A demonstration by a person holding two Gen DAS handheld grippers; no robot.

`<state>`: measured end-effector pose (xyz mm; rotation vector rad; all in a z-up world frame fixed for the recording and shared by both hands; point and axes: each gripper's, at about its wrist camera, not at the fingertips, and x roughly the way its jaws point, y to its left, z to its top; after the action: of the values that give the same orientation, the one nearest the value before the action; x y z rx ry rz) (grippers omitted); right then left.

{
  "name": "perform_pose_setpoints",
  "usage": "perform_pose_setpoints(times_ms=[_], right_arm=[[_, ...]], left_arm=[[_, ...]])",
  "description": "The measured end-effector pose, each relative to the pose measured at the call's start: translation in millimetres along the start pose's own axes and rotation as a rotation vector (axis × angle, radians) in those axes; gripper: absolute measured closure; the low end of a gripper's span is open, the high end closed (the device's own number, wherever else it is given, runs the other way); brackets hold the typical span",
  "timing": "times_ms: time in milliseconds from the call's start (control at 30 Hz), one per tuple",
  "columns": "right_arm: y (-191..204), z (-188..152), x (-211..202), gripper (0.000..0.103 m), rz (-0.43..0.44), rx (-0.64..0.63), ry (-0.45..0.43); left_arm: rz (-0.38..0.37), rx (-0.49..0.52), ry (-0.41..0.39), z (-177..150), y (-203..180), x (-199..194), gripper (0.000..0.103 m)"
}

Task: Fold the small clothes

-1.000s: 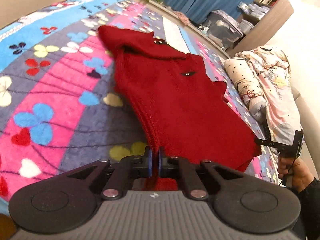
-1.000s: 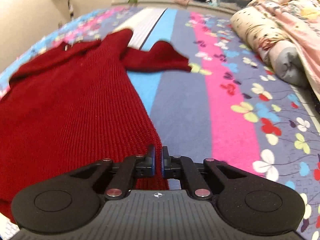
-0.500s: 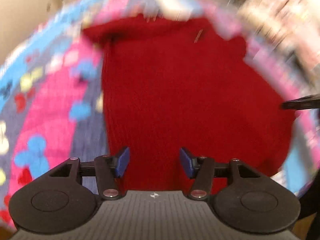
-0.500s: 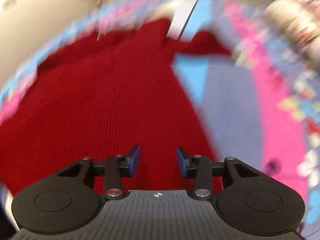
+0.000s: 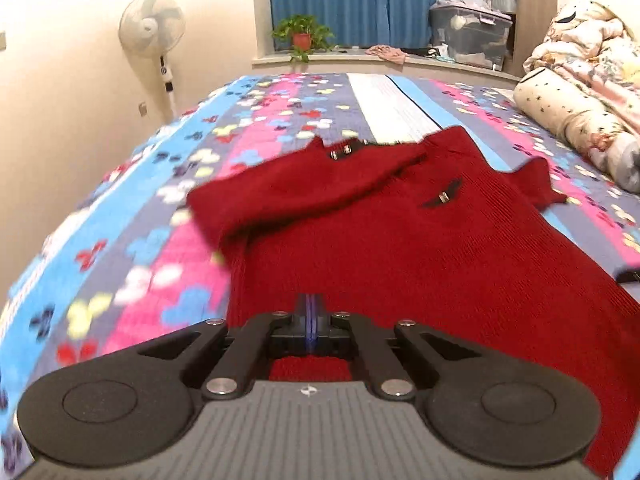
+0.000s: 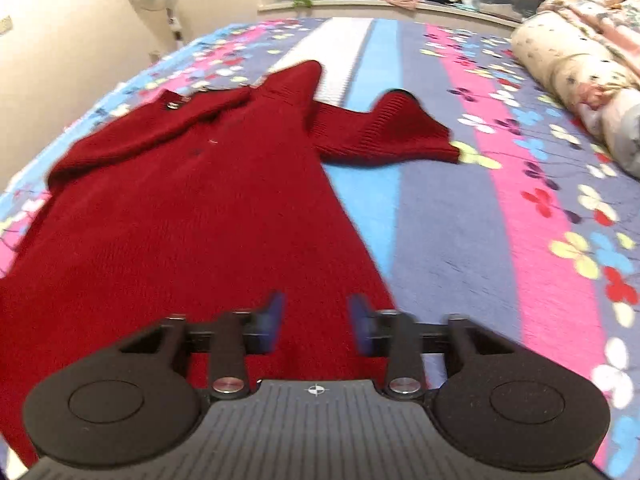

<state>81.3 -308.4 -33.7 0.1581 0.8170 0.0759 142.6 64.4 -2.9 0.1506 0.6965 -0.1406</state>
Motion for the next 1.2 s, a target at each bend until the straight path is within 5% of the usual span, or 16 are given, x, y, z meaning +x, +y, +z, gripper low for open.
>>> perform_pose_setpoints(times_ms=[133, 267, 367, 500, 533, 667, 700, 767, 900, 1033, 1133, 1200], right_arm=[[12.1, 1.5, 12.3, 0.103, 0.072, -0.046, 0.066], [24.0, -4.3, 31.9, 0.094, 0.091, -0.149, 0.215], [30.8, -7.6, 33.6, 0.094, 0.093, -0.223, 0.234], [29.5, -7.3, 35.0, 0.094, 0.103, -0.229, 0.241], [29.8, -8.3, 34.8, 0.094, 0.106, -0.235, 0.240], [26.3, -6.6, 36.7, 0.094, 0.127, -0.235, 0.239], [23.1, -4.9, 39.3, 0.094, 0.134, -0.234, 0.239], [16.2, -1.2, 46.0, 0.094, 0.144, -0.229, 0.241], [16.9, -0.4, 46.8, 0.094, 0.146, -0.238, 0.239], [25.6, -6.2, 39.2, 0.094, 0.131, -0.258, 0.232], [29.0, -8.1, 38.4, 0.094, 0.119, -0.276, 0.228], [31.6, -8.5, 37.1, 0.094, 0.111, -0.277, 0.228]], left_arm=[[0.007, 0.011, -0.022, 41.0, -22.4, 59.2, 0.103], [-0.021, -0.013, -0.033, 72.5, -51.9, 124.3, 0.100], [-0.019, -0.002, -0.004, 85.7, -76.7, 174.0, 0.094], [0.049, 0.020, 0.024, 94.1, -91.6, 229.3, 0.042], [0.075, 0.026, 0.018, 96.4, -93.4, 239.3, 0.041], [0.118, 0.115, 0.077, 96.6, -89.2, 274.8, 0.050], [0.128, 0.150, 0.064, 96.1, -84.4, 275.8, 0.084], [0.113, 0.148, 0.050, 99.7, -60.5, 268.6, 0.092], [0.212, -0.068, -0.056, 101.4, 30.2, 209.0, 0.093], [0.438, -0.331, -0.115, 65.1, 155.1, 125.3, 0.094], [0.677, -0.670, -0.074, 6.3, 261.3, 64.4, 0.087], [0.718, -0.956, 0.010, -43.7, 315.0, 39.9, 0.088]])
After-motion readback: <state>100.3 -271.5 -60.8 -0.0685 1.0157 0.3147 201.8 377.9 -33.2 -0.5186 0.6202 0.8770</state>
